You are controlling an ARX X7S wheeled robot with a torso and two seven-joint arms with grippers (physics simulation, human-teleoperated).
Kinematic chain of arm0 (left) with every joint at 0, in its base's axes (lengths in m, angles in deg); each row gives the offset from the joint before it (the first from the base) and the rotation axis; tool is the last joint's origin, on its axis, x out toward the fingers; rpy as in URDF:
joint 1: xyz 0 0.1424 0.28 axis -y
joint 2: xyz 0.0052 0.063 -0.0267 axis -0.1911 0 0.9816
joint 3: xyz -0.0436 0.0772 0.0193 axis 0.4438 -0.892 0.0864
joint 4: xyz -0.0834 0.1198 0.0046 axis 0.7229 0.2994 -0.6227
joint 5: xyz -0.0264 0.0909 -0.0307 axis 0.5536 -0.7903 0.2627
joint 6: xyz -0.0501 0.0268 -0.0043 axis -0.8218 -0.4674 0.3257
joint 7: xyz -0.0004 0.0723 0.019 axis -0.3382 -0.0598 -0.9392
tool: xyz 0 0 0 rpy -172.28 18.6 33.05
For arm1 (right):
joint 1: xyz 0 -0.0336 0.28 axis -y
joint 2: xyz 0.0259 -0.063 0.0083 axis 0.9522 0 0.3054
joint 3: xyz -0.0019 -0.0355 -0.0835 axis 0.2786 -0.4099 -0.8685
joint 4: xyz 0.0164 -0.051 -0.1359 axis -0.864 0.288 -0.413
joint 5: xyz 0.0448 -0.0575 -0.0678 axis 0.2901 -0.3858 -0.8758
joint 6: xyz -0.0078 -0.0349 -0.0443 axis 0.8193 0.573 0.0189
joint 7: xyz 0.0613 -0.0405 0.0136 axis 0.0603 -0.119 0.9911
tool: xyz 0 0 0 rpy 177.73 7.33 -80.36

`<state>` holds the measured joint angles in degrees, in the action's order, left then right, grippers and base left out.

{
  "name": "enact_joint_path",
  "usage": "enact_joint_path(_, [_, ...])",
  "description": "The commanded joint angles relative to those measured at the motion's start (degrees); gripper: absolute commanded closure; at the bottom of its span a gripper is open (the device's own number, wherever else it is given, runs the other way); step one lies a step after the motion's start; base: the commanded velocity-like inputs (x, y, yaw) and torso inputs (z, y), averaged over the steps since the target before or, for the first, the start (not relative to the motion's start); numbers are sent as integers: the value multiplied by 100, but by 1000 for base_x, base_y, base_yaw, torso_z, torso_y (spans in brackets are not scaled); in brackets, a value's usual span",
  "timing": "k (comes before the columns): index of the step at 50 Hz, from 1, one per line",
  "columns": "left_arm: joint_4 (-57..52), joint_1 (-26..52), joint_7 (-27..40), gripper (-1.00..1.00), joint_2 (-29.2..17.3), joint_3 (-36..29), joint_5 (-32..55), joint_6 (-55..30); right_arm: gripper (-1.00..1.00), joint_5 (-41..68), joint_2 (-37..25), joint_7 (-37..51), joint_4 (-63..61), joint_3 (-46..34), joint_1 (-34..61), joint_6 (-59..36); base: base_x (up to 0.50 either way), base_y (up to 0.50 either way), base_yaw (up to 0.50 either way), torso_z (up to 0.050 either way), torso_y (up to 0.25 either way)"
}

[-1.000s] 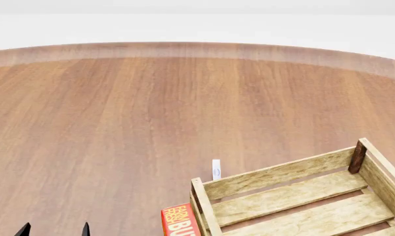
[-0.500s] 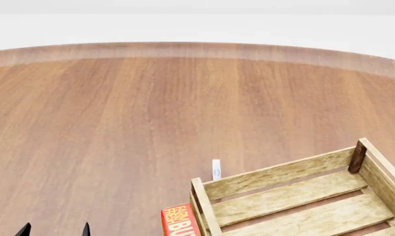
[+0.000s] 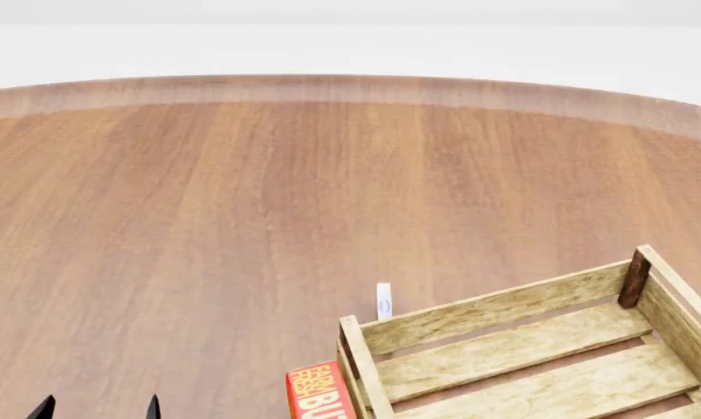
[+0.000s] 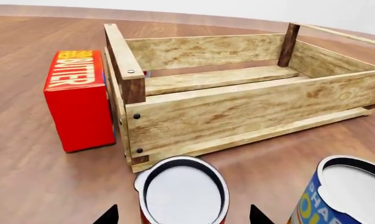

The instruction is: Pick up the tomato sauce, and put it in the wooden tray.

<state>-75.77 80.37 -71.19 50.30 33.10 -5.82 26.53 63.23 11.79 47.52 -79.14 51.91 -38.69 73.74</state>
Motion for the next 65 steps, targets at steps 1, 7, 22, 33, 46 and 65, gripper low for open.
enact_joint_path(1, [-14, 9, 27, -100, -17, -24, 20, -11, -100, 72, 29, -10, 165, -29, 203, -143, 0, 0, 0, 0, 0])
enact_joint_path(7, [28, 25, 23, -100, -22, -30, 41, 19, -100, 85, 33, 3, 176, -47, 254, -187, 0, 0, 0, 0, 0])
enact_joint_path(22, [88, 38, 34, -100, -39, -61, 59, 80, -100, 165, 72, -33, 518, -83, 497, -233, 0, 0, 0, 0, 0])
enact_joint_path(33, [89, 44, 57, -100, -56, -85, 70, 83, -100, 221, 77, -34, 643, -101, 554, -202, 0, 0, 0, 0, 0])
enact_joint_path(46, [26, 38, 104, -100, -87, -120, 89, 47, -100, 243, 48, 1, 602, -125, 530, -203, 0, 0, 0, 0, 0])
enact_joint_path(65, [27, 45, 148, -100, -121, -170, 106, 62, 100, 240, 0, 17, 620, -186, 504, -112, 0, 0, 0, 0, 0])
